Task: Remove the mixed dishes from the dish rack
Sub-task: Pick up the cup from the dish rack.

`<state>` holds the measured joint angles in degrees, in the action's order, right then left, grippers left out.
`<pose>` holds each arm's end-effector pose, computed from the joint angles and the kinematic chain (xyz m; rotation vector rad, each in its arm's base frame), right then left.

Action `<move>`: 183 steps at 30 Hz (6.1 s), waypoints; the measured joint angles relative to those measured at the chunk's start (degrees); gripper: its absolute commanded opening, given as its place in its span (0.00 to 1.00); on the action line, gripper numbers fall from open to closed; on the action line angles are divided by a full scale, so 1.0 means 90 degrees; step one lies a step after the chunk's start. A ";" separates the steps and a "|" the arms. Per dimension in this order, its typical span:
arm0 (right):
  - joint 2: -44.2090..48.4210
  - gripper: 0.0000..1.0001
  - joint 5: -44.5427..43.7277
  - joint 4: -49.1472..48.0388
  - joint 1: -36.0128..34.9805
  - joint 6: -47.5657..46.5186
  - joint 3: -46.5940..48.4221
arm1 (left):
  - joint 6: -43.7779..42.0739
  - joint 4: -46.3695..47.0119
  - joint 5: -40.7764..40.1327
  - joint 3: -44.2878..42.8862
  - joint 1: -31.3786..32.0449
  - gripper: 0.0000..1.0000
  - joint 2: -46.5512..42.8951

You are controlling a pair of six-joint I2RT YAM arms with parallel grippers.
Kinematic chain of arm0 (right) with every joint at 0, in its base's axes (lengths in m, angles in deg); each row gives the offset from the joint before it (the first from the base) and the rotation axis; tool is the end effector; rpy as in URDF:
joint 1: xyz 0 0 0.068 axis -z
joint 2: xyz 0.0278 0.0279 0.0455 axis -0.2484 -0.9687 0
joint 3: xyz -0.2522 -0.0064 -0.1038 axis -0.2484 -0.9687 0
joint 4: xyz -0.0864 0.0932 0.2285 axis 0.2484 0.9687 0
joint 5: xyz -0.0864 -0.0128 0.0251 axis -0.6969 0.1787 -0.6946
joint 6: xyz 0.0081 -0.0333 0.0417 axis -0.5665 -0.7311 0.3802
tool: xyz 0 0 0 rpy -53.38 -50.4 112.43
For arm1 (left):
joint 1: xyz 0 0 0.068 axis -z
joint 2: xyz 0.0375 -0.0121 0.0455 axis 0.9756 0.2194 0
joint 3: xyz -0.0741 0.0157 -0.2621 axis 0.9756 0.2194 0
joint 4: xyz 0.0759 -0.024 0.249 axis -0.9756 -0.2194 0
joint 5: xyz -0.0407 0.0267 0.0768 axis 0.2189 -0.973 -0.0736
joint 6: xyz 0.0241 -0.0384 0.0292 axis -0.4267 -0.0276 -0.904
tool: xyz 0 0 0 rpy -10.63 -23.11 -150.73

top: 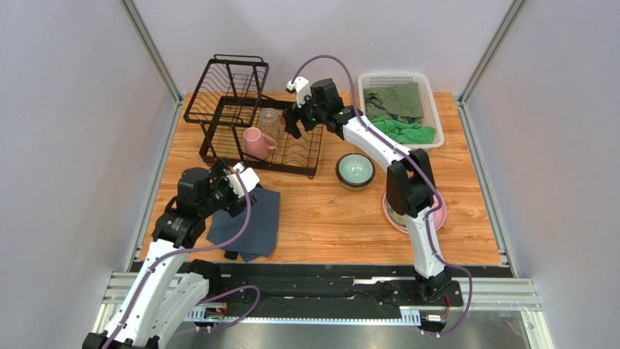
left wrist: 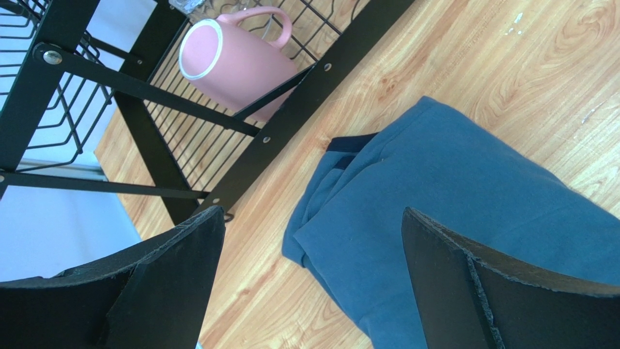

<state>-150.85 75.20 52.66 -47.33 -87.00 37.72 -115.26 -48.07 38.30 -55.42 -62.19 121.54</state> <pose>0.4351 0.2945 0.2739 -0.9837 1.9054 0.5314 0.1453 -0.0477 0.2900 1.0545 1.7606 0.0155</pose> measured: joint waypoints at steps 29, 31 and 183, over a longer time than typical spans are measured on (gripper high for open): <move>-0.1008 0.80 0.1503 -0.0685 -0.0440 -0.1265 -0.0158 | -0.0418 -0.0197 0.0476 0.0000 -0.0019 0.99 0.0049; -0.1103 0.80 0.1513 -0.0685 -0.0444 -0.1314 -0.0126 | -0.0435 -0.0197 0.0481 0.0000 -0.0019 0.99 0.0049; 0.1358 0.00 0.1156 0.1545 0.0716 0.1768 -0.0270 | 0.0296 0.1406 0.0129 -0.0107 -0.0019 0.97 0.0624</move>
<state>-138.63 85.60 66.56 -40.88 -71.09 35.30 -112.60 -35.42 39.46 -56.39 -62.36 127.16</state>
